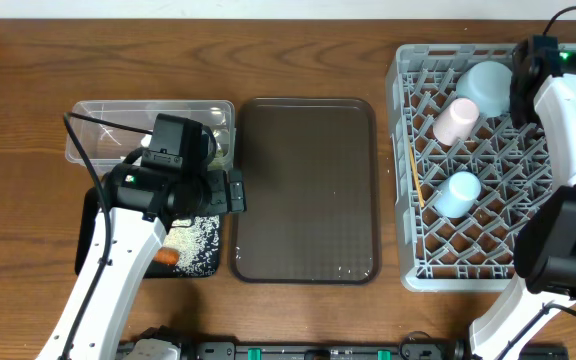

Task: Sort waste into correct bins and load items into the dishwasher rack
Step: 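Carry the blue plate right into the rack with the right gripper, then lower the blue plate into the rack's right side with the right gripper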

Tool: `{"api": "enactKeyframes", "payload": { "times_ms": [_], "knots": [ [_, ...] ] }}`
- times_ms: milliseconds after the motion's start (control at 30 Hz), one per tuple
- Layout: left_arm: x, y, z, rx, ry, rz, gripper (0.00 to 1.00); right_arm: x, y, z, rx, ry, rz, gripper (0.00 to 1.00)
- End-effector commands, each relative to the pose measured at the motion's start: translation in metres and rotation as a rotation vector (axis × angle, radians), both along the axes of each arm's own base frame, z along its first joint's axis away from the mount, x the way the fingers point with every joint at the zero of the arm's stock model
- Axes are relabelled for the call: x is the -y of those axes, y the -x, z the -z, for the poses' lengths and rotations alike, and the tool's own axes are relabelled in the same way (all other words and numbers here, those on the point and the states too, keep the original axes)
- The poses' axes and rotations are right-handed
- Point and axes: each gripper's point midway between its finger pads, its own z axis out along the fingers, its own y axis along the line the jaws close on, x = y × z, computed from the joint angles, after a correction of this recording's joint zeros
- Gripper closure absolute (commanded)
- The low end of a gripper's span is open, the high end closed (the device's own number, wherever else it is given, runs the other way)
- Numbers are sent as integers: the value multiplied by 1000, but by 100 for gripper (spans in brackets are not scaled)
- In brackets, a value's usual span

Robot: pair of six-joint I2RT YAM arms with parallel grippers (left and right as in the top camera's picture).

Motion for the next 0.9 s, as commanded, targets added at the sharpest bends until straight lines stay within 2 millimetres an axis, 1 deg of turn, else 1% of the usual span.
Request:
{"api": "enactKeyframes", "payload": {
  "times_ms": [0,67,133,233,433,600,667,700,800,833,867],
  "knots": [
    [-3,-2,-3,9,-11,-7,2,2,5,13,-68,-8,5,99],
    [-3,-2,-3,9,-11,-7,2,2,9,24,-115,-46,8,99],
    [-3,-2,-2,9,-11,-7,2,2,9,26,-133,-45,6,99],
    [-3,-2,-3,9,-11,-7,2,-2,3,27,-122,-43,-9,99],
    [-3,-2,-3,9,-11,-7,2,-20,-12,27,-89,-37,-63,99],
    [-3,-2,-3,9,-11,-7,2,-34,-18,38,-85,-103,-98,99],
    [-3,-2,-3,9,-11,-7,2,-40,-20,43,-91,-132,-112,96],
    [-3,-2,-3,9,-11,-7,2,-44,-20,45,-96,-142,-120,92],
    [-3,-2,-3,9,-11,-7,2,-53,-22,45,-97,-145,-141,88],
    [-3,-2,-2,9,-11,-7,2,-56,-23,45,-94,-145,-148,84],
    [-3,-2,-3,9,-11,-7,2,-60,-25,46,-92,-144,-157,82]
  ]
}}
